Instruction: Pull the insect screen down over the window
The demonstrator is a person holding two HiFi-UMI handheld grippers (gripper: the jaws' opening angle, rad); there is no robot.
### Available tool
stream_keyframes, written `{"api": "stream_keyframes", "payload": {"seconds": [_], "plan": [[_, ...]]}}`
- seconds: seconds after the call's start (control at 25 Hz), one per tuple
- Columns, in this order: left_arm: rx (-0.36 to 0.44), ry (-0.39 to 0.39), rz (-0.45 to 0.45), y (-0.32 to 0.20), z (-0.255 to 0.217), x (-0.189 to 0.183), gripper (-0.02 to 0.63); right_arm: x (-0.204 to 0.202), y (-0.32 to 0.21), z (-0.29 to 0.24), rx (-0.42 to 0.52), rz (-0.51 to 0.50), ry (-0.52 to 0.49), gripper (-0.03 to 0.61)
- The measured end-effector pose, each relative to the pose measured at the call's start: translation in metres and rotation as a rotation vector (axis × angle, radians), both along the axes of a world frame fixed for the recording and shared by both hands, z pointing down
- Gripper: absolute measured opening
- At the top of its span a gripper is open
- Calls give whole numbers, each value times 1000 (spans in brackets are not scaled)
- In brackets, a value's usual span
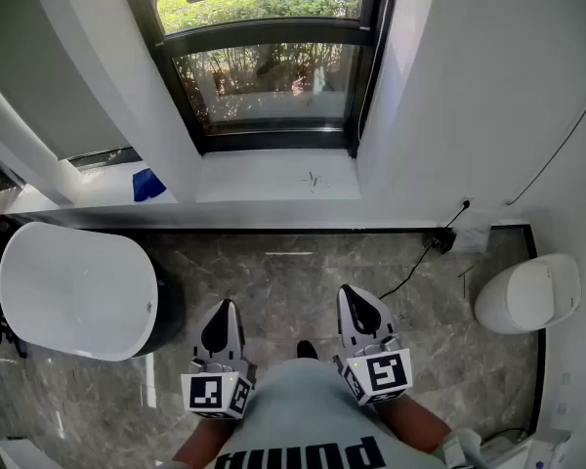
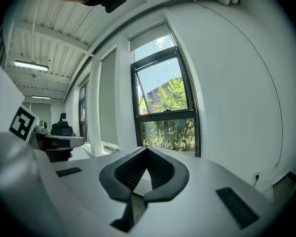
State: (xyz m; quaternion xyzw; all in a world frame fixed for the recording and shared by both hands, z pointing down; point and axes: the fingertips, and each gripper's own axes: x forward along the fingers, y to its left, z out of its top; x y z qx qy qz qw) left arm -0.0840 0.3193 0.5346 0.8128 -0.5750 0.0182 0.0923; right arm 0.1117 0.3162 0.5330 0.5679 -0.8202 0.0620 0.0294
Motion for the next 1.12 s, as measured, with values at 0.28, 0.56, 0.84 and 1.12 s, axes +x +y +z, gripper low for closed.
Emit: {"api": "stream_keyframes", "payload": {"seconds": [0.28,0.56,0.84,1.12], "plan": [[-3,5,5,7,1,1,12,0,6,-3,-13,5,5,-5],[2,4,4,9,1,3,12,-1,7,-4,-21,-12,-13,-5],[-5,-1,-11,15,1,2,12,4,7,-3,-32,-4,-47,-5],[17,-4,-39,17,-7,-3,12,3,2,-11,-7,-25,-50,-5]]}}
